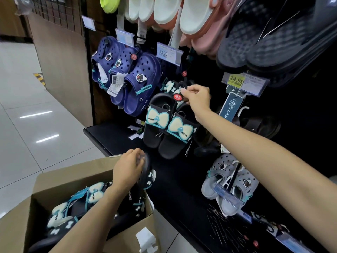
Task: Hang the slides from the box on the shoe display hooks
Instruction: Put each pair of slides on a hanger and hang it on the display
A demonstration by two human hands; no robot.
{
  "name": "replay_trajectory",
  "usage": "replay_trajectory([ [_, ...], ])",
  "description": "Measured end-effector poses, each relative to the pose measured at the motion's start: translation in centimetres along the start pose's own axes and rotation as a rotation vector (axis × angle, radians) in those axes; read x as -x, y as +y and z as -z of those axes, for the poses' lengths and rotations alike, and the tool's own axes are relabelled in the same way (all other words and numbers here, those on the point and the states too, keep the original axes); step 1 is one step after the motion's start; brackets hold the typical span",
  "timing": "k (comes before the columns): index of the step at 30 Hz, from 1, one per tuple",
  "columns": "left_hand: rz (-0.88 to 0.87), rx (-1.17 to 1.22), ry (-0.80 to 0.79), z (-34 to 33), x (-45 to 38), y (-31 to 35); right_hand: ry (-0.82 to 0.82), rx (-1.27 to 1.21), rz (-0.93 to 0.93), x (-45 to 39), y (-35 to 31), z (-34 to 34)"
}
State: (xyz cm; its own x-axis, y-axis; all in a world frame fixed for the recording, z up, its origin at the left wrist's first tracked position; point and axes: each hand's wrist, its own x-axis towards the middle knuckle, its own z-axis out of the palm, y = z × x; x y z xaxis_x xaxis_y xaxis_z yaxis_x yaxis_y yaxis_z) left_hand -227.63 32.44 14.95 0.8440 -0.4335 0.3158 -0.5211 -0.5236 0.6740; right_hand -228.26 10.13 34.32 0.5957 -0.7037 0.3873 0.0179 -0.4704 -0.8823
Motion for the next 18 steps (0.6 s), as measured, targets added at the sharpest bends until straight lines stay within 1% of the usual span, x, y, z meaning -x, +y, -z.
replay_trajectory([
  [9, 0.044, 0.029, 0.027, 0.6, -1.5, -0.2, 0.113, -0.047, -0.057, -4.7, -2.3, -0.9],
  [13, 0.067, 0.036, 0.043, 0.9, -1.7, -0.5, 0.135, -0.062, -0.075, -6.2, -3.0, -1.2],
  [18, 0.019, 0.029, 0.034, 1.0, -1.9, -0.6, 0.14, -0.127, -0.113, -7.5, -3.2, -2.0],
])
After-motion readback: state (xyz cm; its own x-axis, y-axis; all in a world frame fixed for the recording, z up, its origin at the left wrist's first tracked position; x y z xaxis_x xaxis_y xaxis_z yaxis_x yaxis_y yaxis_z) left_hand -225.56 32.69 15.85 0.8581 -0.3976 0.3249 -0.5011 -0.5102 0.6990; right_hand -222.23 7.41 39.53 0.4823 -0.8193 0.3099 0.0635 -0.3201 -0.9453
